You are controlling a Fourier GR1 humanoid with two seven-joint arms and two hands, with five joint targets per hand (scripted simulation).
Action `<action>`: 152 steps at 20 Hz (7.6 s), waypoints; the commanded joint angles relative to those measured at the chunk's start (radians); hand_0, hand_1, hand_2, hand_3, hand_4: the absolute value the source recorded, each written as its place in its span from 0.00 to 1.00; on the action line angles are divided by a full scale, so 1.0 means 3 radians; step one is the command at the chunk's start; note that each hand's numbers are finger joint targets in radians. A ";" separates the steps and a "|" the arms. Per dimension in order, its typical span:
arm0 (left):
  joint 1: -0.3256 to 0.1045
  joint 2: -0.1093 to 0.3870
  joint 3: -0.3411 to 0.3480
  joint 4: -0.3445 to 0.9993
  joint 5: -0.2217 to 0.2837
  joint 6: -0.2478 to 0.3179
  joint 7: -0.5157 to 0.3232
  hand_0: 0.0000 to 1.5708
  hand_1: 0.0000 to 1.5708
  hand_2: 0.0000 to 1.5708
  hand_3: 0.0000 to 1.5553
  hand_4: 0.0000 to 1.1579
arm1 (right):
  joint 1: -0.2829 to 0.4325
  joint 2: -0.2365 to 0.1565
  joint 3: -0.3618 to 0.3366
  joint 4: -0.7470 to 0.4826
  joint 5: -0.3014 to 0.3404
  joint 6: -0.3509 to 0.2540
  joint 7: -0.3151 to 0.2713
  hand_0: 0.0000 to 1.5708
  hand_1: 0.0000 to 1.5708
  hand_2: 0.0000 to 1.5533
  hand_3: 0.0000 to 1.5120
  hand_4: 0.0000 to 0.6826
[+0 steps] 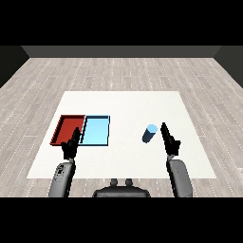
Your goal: Pick the blue can and put it in the blue box
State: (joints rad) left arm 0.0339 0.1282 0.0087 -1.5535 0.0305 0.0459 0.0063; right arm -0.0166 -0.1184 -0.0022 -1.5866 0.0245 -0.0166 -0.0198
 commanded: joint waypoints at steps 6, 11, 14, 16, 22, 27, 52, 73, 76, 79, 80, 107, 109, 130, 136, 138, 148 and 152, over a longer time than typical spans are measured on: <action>-0.0251 0.0068 0.0068 -0.0040 -0.0089 -0.0126 0.0005 0.00 0.00 0.00 0.00 0.00 | -0.0234 -0.0024 -0.0200 0.0676 -0.0022 0.0147 -0.0197 0.00 0.00 0.00 0.00 0.00; -0.0264 -0.0106 0.0143 -0.0173 0.0342 -0.0426 -0.0924 0.00 0.00 0.00 0.00 0.00 | -0.0413 0.0068 -0.0301 0.0555 -0.0599 0.0650 -0.0830 0.00 0.00 0.00 0.00 0.00; -0.0236 -0.0158 0.0108 -0.0109 0.0301 -0.0425 -0.0951 0.00 0.00 0.00 0.00 0.00 | -0.0501 -0.0063 -0.0381 0.0669 -0.0678 0.0827 -0.0806 0.00 0.00 0.00 0.00 0.00; -0.0099 -0.0092 0.0163 -0.0165 0.0294 -0.0506 -0.1089 0.00 0.00 0.00 0.00 0.00 | -0.0315 0.0079 -0.0234 0.0554 -0.0501 0.0689 -0.0879 0.00 0.00 0.00 0.00 0.00; -0.0270 -0.0199 0.0150 -0.0060 0.0216 -0.0379 -0.1042 0.00 0.00 0.00 0.00 0.00 | -0.0439 0.0015 -0.0406 0.0802 -0.0572 0.0735 -0.1010 0.00 0.00 0.00 0.00 0.00; 0.0040 -0.0235 0.0026 -0.0460 0.0208 -0.0414 -0.0940 0.00 0.00 0.00 0.00 0.00 | -0.0619 -0.0036 -0.0556 0.1174 -0.0632 0.0719 -0.1082 0.00 0.00 0.00 0.00 0.00; 0.0046 -0.0183 0.0227 -0.0382 0.0404 -0.0601 -0.0950 0.00 0.00 0.00 0.00 0.00 | -0.1510 0.0110 -0.0643 0.2762 -0.0697 0.0573 -0.1385 0.00 0.00 0.00 0.00 0.00; -0.0130 -0.0396 0.0056 -0.0304 0.0170 -0.0334 -0.0906 0.00 0.00 0.00 0.00 0.00 | -0.1746 0.0157 -0.0603 0.2914 -0.0629 -0.0138 -0.1358 0.98 0.98 0.96 0.95 0.86; -0.0279 -0.0232 0.0230 -0.0182 0.0335 -0.0489 -0.0864 0.00 0.00 0.00 0.00 0.00 | -0.1869 0.0122 -0.0531 0.3045 -0.0514 -0.0182 -0.1319 0.98 0.98 0.96 0.96 0.87; -0.0017 -0.0216 0.0167 -0.0367 0.0248 -0.0536 -0.1002 0.00 0.00 0.00 0.00 0.00 | -0.1768 0.0082 -0.0447 0.2814 -0.0502 -0.0117 -0.1129 0.96 0.96 0.95 0.95 0.87; 0.0007 -0.0246 0.0153 -0.0236 0.0218 -0.0544 -0.1096 0.00 0.00 0.00 0.00 0.00 | -0.1589 0.0176 -0.0310 0.2432 -0.0438 -0.0237 -0.1011 0.95 0.95 0.94 0.94 0.90; -0.0306 -0.0427 -0.0750 -0.0004 0.0607 -0.0285 -0.0522 0.00 0.00 0.00 0.00 0.00 | -0.1112 0.0366 0.0401 0.0805 -0.0322 -0.0348 -0.0705 0.93 0.93 0.94 0.95 0.92; -0.0646 -0.0427 -0.0551 0.0049 0.0554 -0.0282 -0.0145 0.00 0.00 0.00 0.00 0.00 | -0.1362 0.0351 0.0427 0.0838 -0.0339 -0.0398 -0.0509 0.92 0.92 0.94 0.95 0.91; -0.1175 -0.0427 -0.1301 0.0881 0.0772 0.0452 -0.0534 0.00 0.00 0.00 0.00 0.00 | -0.1350 0.0349 0.0842 0.0781 -0.0278 -0.0506 -0.0556 0.91 0.91 0.94 0.94 0.89; -0.1238 -0.0427 -0.1538 0.0991 0.0778 0.0675 -0.0633 0.00 0.00 0.00 0.00 0.00 | -0.1416 0.0395 0.1225 0.0648 -0.0301 -0.0900 -0.0494 0.91 0.91 0.94 0.94 0.90; -0.1392 -0.0427 -0.1188 0.1308 0.0805 0.0381 -0.0676 0.00 0.00 0.00 0.00 0.00 | -0.1714 0.0395 0.1255 0.0900 -0.0477 -0.0966 -0.0444 0.91 0.91 0.94 0.94 0.90; -0.1501 -0.0427 -0.1481 0.1499 0.0965 0.0554 -0.0956 0.00 0.00 0.00 0.00 0.00 | -0.1508 0.0395 0.1513 0.0841 -0.0578 -0.0957 -0.0628 0.94 0.94 0.94 0.94 0.88; -0.1261 -0.0427 -0.1573 0.1204 0.0821 0.0612 -0.0836 0.00 0.00 0.00 0.00 0.00 | -0.1670 0.0394 0.1328 0.0990 -0.0578 -0.0844 -0.0615 0.93 0.93 0.94 0.93 0.85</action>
State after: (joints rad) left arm -0.3834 0.0001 -0.4677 -1.1543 0.3038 0.2394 -0.2597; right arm -0.4830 -0.0015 0.4110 -1.3418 -0.1363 -0.2829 -0.1827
